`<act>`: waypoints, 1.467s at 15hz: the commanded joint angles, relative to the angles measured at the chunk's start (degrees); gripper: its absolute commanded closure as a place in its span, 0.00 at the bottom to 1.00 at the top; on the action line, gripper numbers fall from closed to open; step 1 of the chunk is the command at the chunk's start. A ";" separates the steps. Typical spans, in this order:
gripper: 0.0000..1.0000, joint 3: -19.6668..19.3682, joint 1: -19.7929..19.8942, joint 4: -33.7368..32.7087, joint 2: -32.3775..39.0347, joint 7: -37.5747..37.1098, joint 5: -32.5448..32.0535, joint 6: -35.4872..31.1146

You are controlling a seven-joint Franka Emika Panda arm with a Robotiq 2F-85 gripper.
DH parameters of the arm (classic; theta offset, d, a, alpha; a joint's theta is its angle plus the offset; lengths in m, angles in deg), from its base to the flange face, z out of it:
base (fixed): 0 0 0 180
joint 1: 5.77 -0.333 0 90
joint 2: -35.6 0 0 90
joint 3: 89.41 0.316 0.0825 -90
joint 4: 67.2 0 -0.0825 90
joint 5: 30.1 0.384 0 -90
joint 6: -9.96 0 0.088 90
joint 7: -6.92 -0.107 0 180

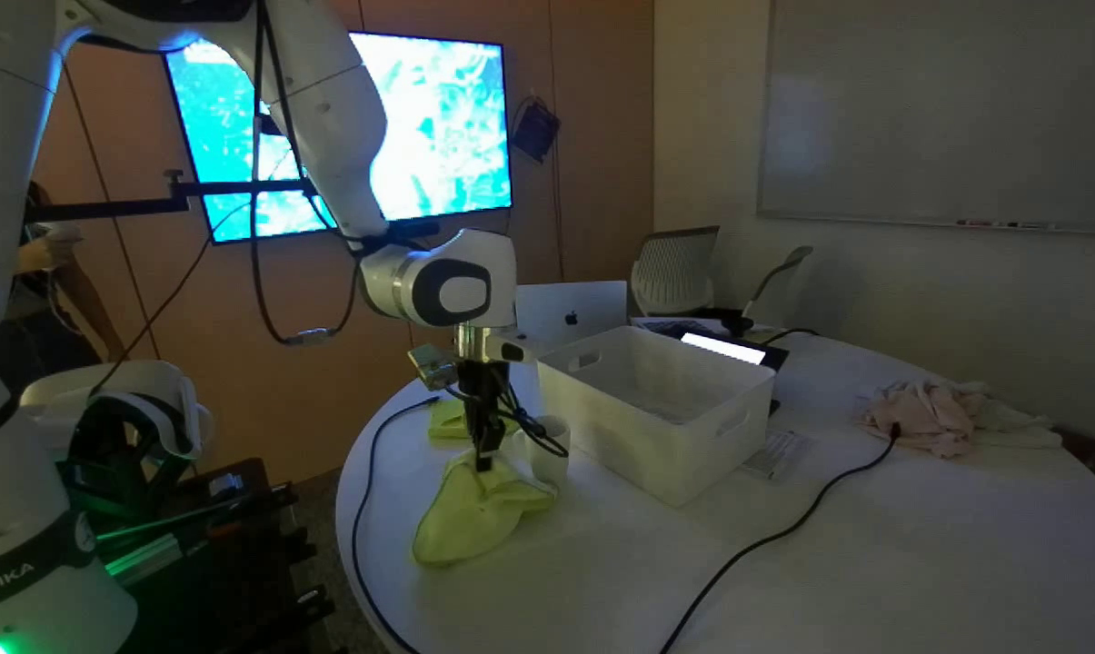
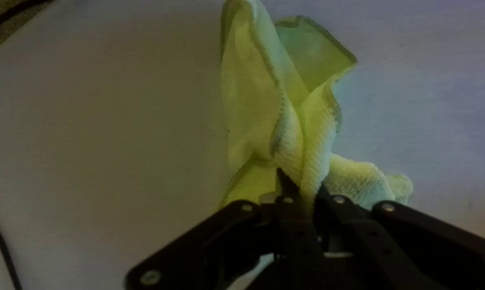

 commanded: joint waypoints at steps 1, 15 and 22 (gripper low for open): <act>0.88 1.06 -1.43 -2.38 3.54 2.46 3.81 0.07; 0.00 2.05 -1.33 -1.90 3.29 7.26 8.73 -0.57; 0.22 1.18 -1.10 -0.96 4.01 7.44 8.26 -1.13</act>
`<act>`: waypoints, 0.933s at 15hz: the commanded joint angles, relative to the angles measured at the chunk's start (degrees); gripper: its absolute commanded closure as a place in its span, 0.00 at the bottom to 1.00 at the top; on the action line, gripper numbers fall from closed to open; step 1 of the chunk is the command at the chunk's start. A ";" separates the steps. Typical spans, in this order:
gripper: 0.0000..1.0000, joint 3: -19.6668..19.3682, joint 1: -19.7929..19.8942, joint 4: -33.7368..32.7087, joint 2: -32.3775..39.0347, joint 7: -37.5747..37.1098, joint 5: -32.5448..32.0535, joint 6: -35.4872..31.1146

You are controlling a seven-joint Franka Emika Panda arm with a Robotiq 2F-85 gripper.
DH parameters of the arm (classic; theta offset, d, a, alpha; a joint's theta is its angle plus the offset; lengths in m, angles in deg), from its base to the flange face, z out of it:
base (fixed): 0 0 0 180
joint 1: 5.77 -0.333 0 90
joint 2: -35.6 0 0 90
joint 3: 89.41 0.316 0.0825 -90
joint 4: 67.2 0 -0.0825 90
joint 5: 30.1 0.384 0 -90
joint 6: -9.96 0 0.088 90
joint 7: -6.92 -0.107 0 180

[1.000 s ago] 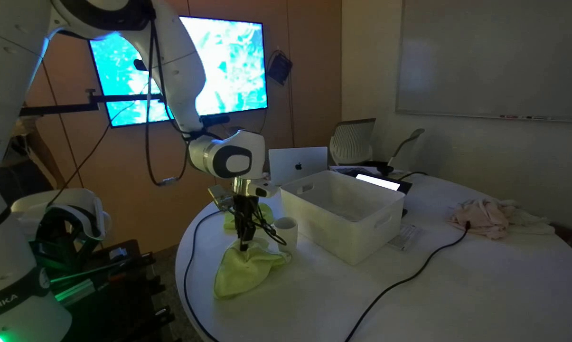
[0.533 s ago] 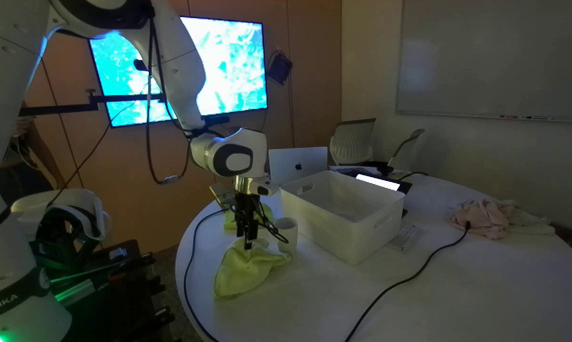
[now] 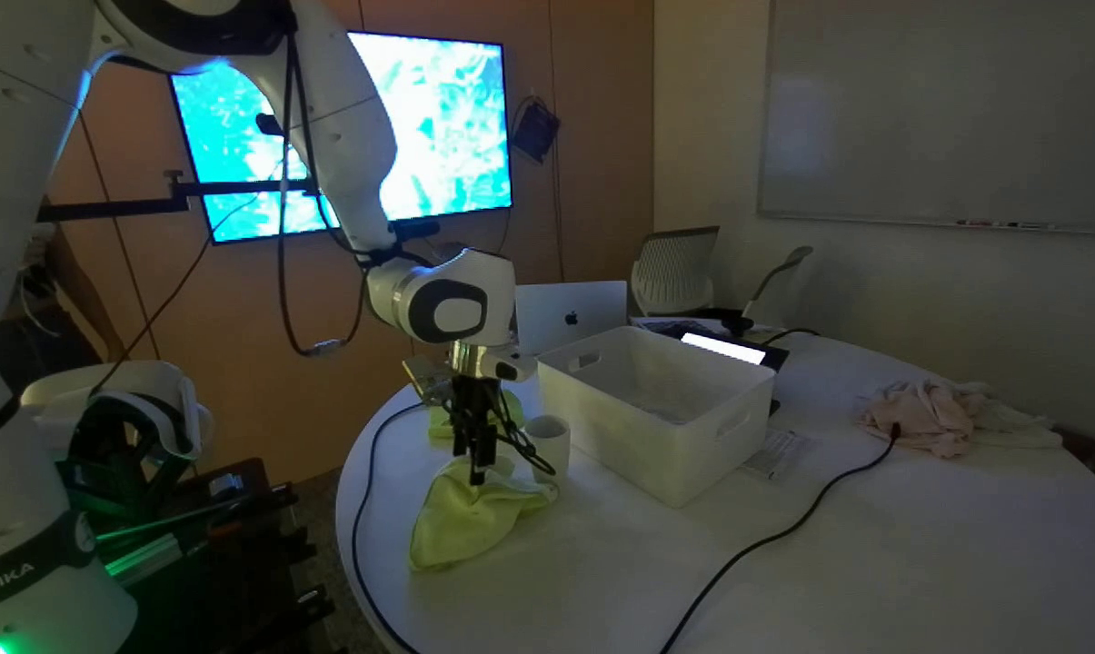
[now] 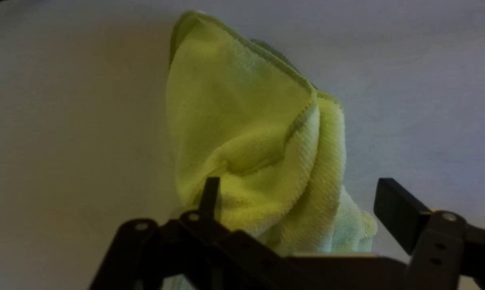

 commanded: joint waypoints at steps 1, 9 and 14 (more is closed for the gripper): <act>0.31 -0.60 -0.10 1.10 -0.31 1.17 1.00 -1.43; 0.86 -1.96 -0.20 1.58 -0.48 0.64 0.57 -2.32; 0.89 -5.39 -0.60 2.79 -1.75 -1.36 -0.76 -4.13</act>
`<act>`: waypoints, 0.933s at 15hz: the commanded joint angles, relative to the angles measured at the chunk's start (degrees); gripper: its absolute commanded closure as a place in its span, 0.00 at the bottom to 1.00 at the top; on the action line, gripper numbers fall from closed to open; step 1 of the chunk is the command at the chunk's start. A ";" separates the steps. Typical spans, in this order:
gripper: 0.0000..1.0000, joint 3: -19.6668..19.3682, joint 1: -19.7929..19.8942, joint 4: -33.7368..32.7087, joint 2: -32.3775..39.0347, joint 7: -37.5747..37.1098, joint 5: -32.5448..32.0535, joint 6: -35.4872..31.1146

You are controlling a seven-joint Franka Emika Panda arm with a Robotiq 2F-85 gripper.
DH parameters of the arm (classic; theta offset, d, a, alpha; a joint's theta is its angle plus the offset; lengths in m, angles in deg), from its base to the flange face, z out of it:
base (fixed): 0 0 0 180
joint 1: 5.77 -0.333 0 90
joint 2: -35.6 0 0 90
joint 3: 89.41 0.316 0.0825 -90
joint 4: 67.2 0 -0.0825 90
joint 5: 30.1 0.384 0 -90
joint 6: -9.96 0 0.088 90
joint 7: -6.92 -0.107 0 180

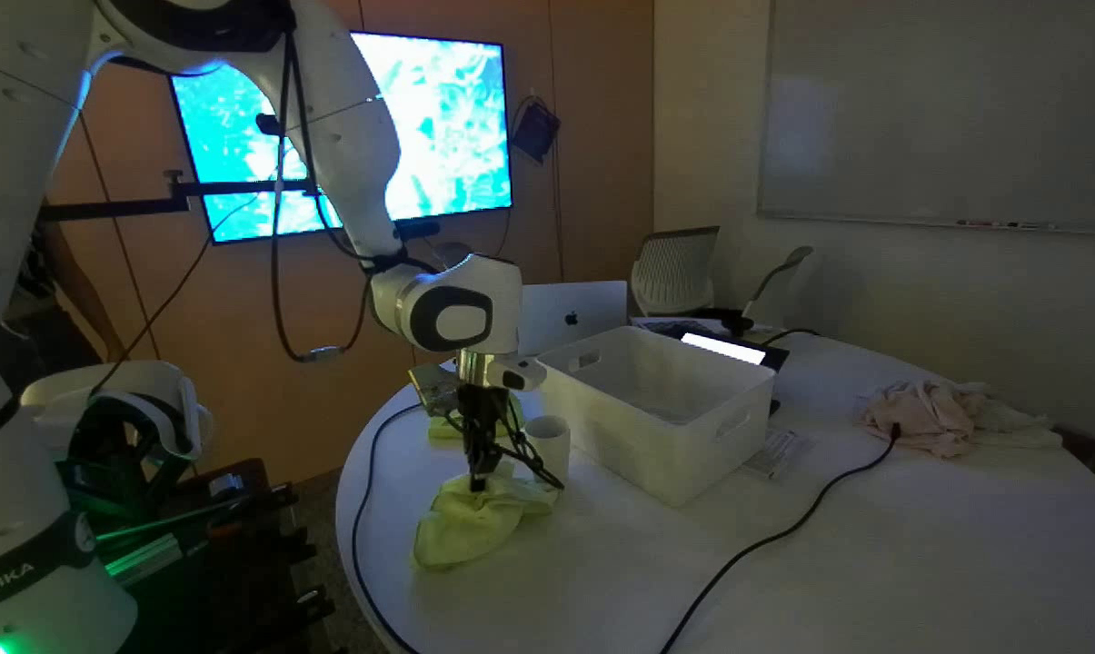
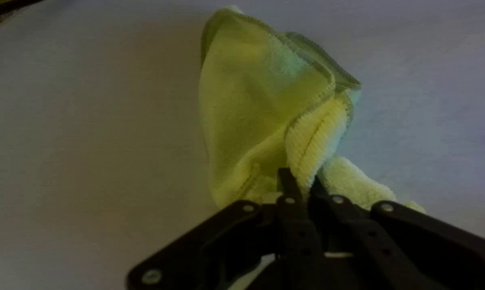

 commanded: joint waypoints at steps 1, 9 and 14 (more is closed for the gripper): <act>0.90 -3.19 -0.17 2.14 -2.58 -1.37 -0.62 -2.57; 0.88 -8.77 5.31 1.27 -3.54 -3.45 2.47 -5.20; 0.88 -9.99 8.09 -0.97 -0.81 -5.77 4.86 -4.89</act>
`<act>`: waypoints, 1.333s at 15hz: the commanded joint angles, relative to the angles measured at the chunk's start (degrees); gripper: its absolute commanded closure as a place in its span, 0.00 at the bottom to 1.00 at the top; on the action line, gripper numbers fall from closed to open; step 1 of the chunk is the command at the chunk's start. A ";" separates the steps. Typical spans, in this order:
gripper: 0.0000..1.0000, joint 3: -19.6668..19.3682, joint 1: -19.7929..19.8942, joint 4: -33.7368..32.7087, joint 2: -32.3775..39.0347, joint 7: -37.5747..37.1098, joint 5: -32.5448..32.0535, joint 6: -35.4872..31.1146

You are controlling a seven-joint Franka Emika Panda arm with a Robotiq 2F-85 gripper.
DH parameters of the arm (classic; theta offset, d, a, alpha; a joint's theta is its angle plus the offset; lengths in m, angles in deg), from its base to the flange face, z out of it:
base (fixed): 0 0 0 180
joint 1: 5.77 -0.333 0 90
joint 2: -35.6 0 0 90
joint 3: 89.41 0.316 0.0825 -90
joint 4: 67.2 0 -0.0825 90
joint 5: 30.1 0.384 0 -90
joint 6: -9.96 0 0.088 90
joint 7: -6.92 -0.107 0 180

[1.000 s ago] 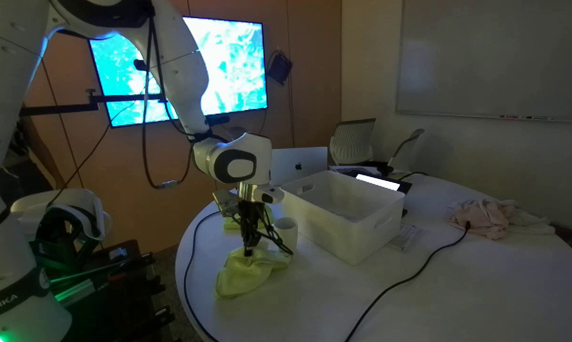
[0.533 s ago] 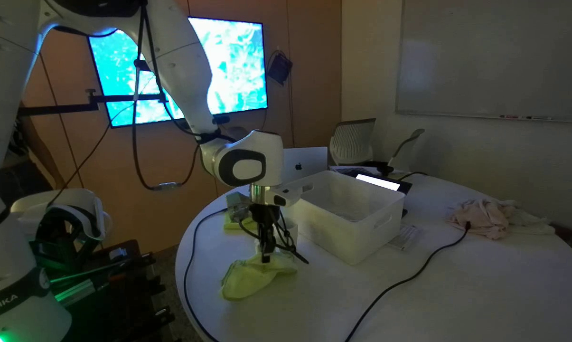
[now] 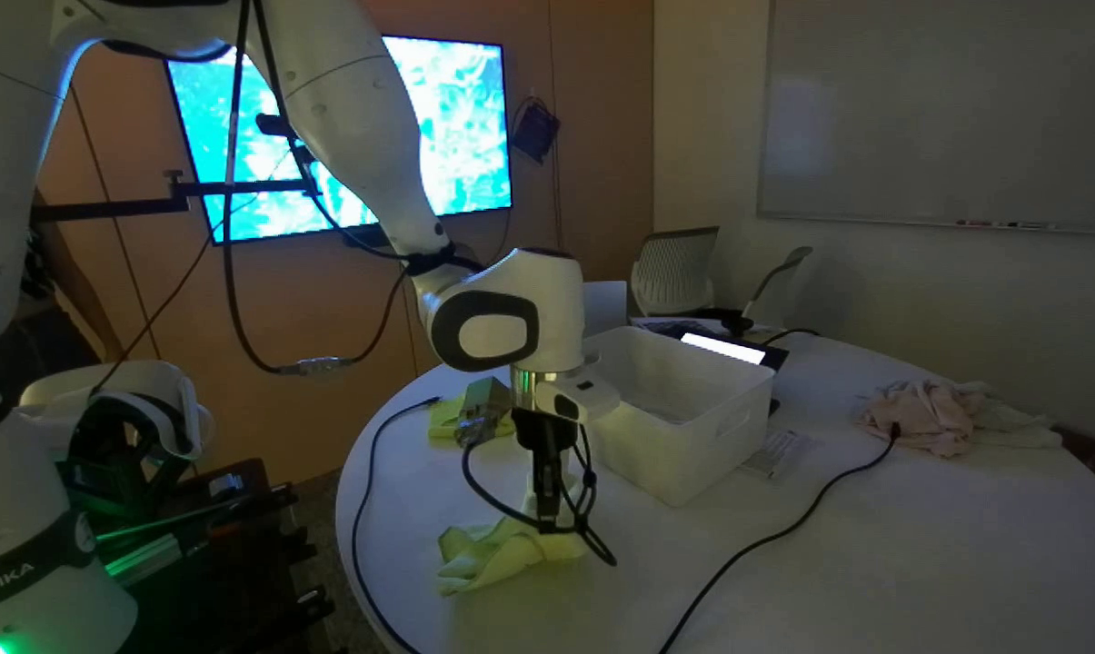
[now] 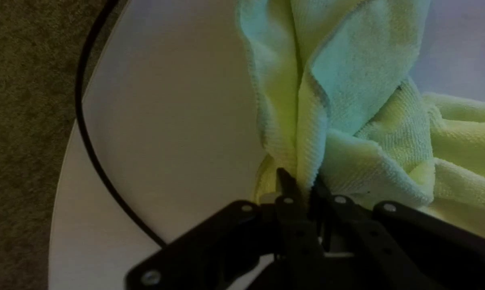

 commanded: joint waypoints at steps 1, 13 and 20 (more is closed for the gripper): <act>0.88 -1.05 0.49 -2.05 2.23 -3.38 2.12 -0.54; 0.05 -0.27 0.25 0.01 0.37 -6.30 5.08 -0.14; 0.00 8.60 4.43 4.31 0.94 0.67 14.01 -2.11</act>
